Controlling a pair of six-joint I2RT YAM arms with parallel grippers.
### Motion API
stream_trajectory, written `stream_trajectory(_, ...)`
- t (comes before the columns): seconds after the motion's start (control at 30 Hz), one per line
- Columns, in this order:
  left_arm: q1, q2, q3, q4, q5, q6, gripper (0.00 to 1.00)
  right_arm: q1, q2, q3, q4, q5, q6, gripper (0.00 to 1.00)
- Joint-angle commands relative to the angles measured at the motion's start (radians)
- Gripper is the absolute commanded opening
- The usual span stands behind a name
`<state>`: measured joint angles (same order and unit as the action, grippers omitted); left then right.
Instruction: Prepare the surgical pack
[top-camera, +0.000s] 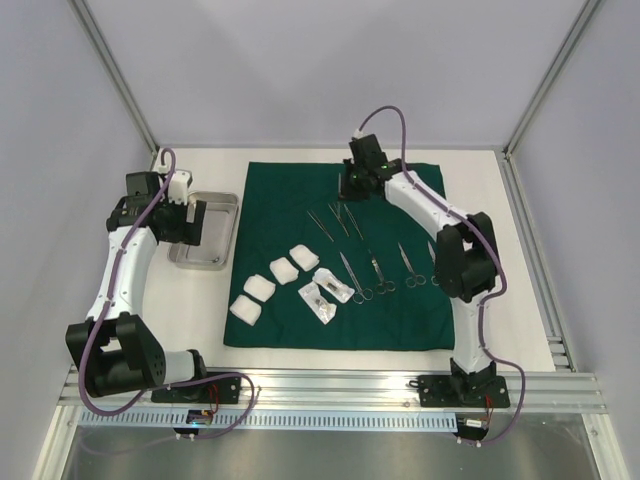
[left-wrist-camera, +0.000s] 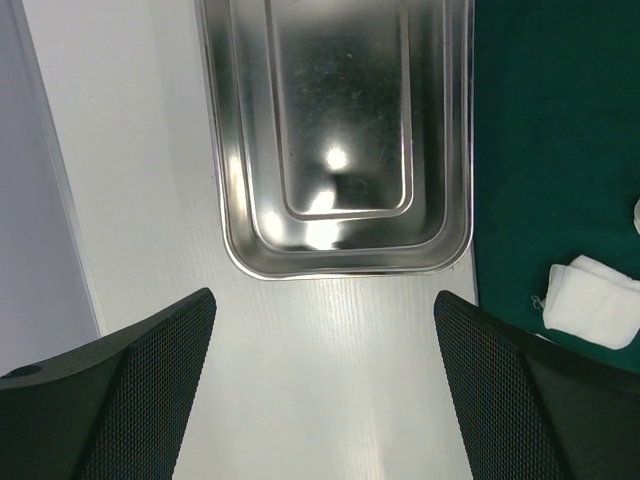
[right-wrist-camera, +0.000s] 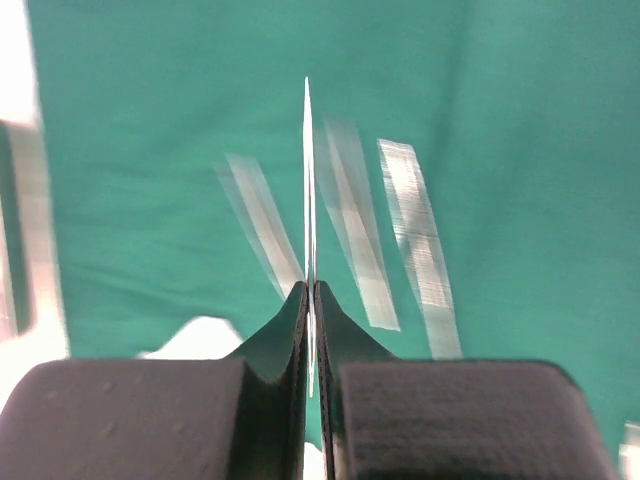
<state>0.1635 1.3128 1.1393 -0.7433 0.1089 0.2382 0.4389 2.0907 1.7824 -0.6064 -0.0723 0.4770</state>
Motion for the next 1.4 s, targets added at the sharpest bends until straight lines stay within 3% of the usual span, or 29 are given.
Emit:
stream_trajectory(0.0, 0.043, -0.001, 0.007, -0.016, 0.005, 0.004, 0.99, 0.125, -0.002, 0.098, 0.145, 0.069, 0.182, 0.00)
stream_trajectory(0.17, 0.151, 0.017, 0.028, -0.041, 0.073, -0.025, 0.98, 0.303, 0.172, 0.436, 0.161, 0.180, 0.256, 0.01)
stream_trajectory(0.27, 0.185, 0.017, 0.027, -0.050, 0.118, -0.024, 0.97, 0.368, 0.323, 0.558, 0.241, 0.198, 0.347, 0.00)
stream_trajectory(0.47, 0.188, 0.014, 0.004, -0.038, 0.132, -0.005, 0.96, 0.457, 0.462, 0.656, 0.450, 0.268, 0.449, 0.00)
stream_trajectory(0.63, 0.186, 0.039, -0.012, -0.013, 0.137, 0.006, 0.94, 0.523, 0.587, 0.785, 0.522, 0.400, 0.371, 0.00)
stream_trajectory(1.0, 0.188, 0.161, 0.030, 0.013, 0.127, 0.003, 0.87, 0.580, 0.643, 0.784, 0.419, 0.509, 0.350, 0.00)
stream_trajectory(1.37, 0.186, 0.177, 0.022, -0.001, 0.288, 0.035, 0.70, 0.613, 0.603, 0.733, 0.370, 0.514, 0.406, 0.00)
